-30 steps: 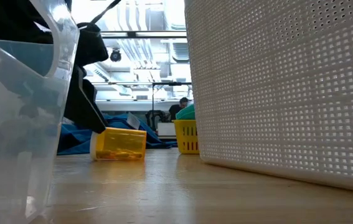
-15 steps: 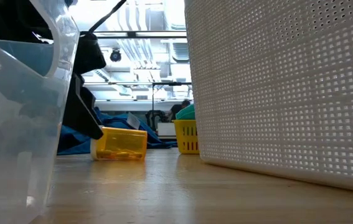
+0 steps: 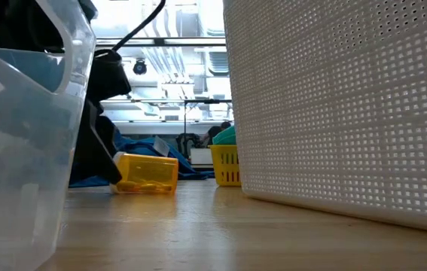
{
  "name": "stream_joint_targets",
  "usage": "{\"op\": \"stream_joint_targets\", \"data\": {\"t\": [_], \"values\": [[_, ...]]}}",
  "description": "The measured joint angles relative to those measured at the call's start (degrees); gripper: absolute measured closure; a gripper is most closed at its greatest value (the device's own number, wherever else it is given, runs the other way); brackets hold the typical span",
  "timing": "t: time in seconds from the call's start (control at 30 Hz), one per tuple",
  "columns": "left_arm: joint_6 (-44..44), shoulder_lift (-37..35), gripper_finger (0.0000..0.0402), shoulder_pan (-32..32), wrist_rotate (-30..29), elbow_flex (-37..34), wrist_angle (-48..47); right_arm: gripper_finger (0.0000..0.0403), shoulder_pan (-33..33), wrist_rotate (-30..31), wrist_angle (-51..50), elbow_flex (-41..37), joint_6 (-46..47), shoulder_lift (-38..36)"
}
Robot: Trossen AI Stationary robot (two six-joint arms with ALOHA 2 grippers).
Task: Pick & place medical supplies in basket/bin
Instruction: Put the orange pill bottle into the transparent bin
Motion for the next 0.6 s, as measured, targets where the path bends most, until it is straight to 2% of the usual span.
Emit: {"op": "stream_joint_targets", "data": {"t": [0.37,0.6], "values": [[0.6,0.6,0.0093,0.0,0.2,0.0,1.6,0.0078,0.0,0.0,0.0,0.0,0.0,0.0],[0.6,0.6,0.0138,0.0,0.0,0.0,1.6,0.0078,0.0,0.0,0.0,0.0,0.0,0.0]]}}
